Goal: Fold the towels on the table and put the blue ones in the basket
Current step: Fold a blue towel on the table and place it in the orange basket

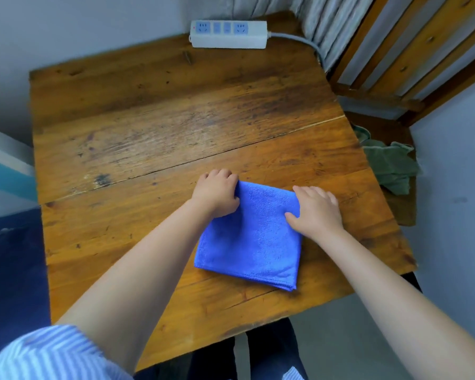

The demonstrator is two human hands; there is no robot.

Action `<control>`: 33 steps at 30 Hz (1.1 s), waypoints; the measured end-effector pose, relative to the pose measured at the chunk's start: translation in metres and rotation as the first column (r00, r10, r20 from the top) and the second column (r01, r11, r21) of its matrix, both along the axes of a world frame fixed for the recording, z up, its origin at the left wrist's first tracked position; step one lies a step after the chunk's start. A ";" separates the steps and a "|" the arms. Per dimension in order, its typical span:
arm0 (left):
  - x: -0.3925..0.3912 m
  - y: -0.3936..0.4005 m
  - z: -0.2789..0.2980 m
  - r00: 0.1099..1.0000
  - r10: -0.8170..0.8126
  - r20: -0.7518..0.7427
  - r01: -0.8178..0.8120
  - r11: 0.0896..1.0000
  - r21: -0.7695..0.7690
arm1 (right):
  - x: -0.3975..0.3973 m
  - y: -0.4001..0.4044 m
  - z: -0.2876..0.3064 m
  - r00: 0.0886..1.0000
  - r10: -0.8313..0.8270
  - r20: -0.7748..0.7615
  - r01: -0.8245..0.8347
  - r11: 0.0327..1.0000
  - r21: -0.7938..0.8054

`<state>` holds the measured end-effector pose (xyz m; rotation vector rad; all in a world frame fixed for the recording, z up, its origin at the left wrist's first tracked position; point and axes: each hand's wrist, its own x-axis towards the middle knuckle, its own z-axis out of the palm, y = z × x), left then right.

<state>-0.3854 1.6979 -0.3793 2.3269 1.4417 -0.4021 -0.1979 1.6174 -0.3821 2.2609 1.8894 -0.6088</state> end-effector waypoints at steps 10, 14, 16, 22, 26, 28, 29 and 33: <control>-0.064 -0.015 0.052 0.976 0.149 -0.161 -0.194 0.926 -0.323 | -0.043 0.057 0.040 0.927 0.319 -0.198 -0.342 0.935 -0.095; -0.132 -0.053 0.089 0.918 0.393 -0.059 -0.395 0.882 -0.256 | -0.103 0.072 0.077 0.847 0.395 -0.356 -0.423 0.906 -0.003; -0.174 -0.088 0.110 0.842 0.540 -0.006 -0.534 0.831 -0.156 | -0.151 0.071 0.095 0.771 0.495 -0.400 -0.519 0.853 0.056; -0.265 -0.220 0.147 0.497 0.851 0.171 -0.868 0.489 0.086 | -0.292 0.017 0.138 0.541 0.753 -0.376 -0.718 0.645 0.259; -0.308 -0.346 0.163 0.258 0.938 0.231 -0.961 0.226 0.157 | -0.380 -0.070 0.162 0.278 0.903 -0.327 -0.869 0.382 0.315; -0.321 -0.409 0.168 0.170 0.955 0.245 -0.978 0.133 0.160 | -0.411 -0.121 0.172 0.168 0.928 -0.332 -0.903 0.280 0.326; -0.327 -0.453 0.173 0.112 0.961 0.253 -0.984 0.071 0.163 | -0.430 -0.158 0.175 0.101 0.936 -0.336 -0.918 0.218 0.331; -0.339 -0.574 0.186 -0.044 0.963 0.265 -0.982 -0.091 0.168 | -0.470 -0.266 0.185 -0.057 0.939 -0.338 -0.936 0.067 0.345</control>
